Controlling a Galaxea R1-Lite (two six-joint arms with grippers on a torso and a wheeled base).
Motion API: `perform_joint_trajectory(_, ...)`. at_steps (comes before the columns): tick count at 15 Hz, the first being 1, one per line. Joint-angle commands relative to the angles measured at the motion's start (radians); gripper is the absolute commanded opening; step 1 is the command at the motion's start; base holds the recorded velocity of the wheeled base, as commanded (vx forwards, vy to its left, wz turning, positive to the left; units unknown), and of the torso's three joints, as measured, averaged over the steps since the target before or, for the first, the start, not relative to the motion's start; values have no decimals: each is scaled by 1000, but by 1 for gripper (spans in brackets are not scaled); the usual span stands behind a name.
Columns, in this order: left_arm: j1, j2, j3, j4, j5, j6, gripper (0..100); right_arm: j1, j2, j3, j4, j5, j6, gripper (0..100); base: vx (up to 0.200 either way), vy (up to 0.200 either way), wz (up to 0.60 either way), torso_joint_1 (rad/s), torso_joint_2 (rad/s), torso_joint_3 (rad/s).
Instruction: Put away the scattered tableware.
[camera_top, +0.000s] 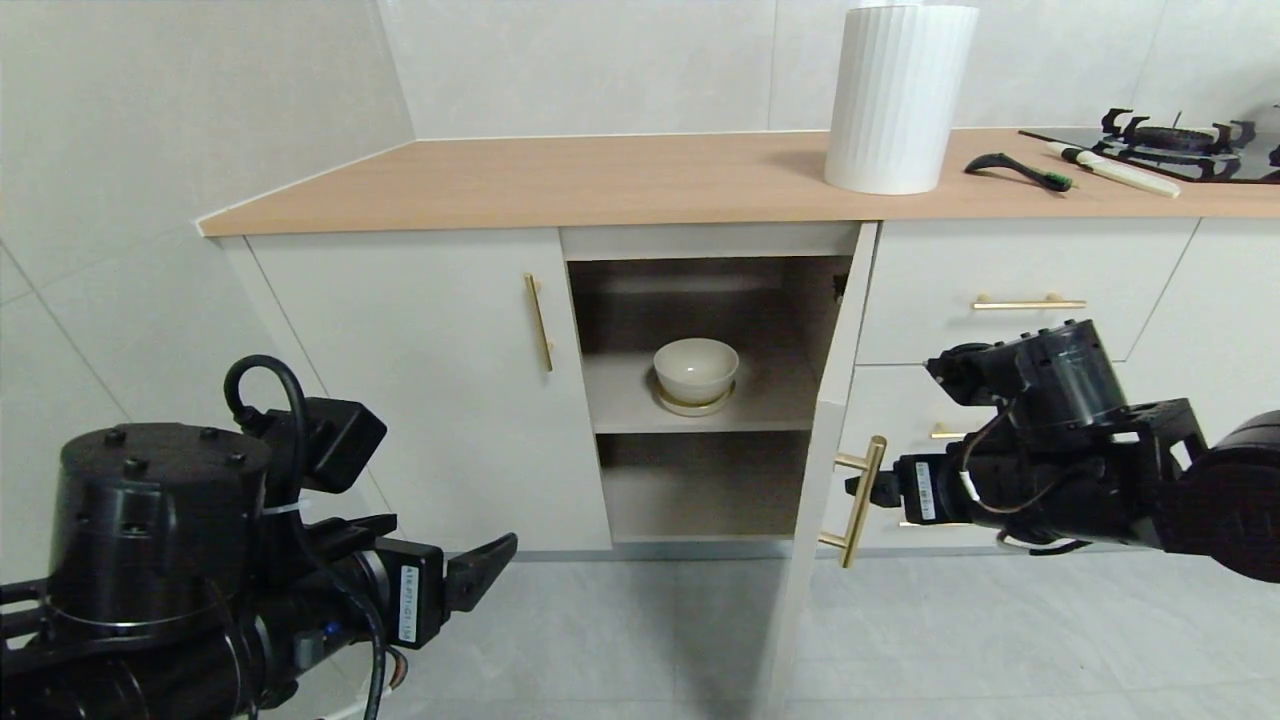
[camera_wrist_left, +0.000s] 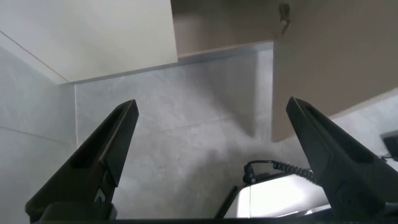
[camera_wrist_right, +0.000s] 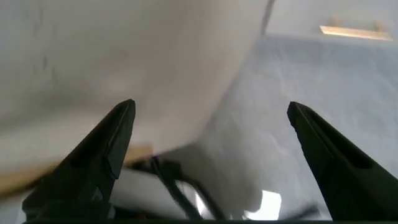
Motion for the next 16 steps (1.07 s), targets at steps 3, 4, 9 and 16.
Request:
perform_joint_trajectory(3, 1, 0, -1, -2, 0, -1, 100, 12, 120, -48, -98, 7, 10, 100, 0, 0, 0, 0, 0, 0)
perform_joint_trajectory(4, -1, 0, -3, -2, 1, -1, 100, 14, 138, -46, -170, 6, 33, 100, 0, 0, 0, 0, 0, 0)
perform_joint_trajectory(9, -1, -3, -3, -2, 1, -1, 100, 70, 154, -38, -240, 10, 115, 100, 0, 0, 0, 0, 0, 0)
perform_joint_trajectory(16, -1, -6, -3, -4, 1, 1, 100, 103, 243, 12, -497, 6, 124, 100, 0, 0, 0, 0, 0, 0)
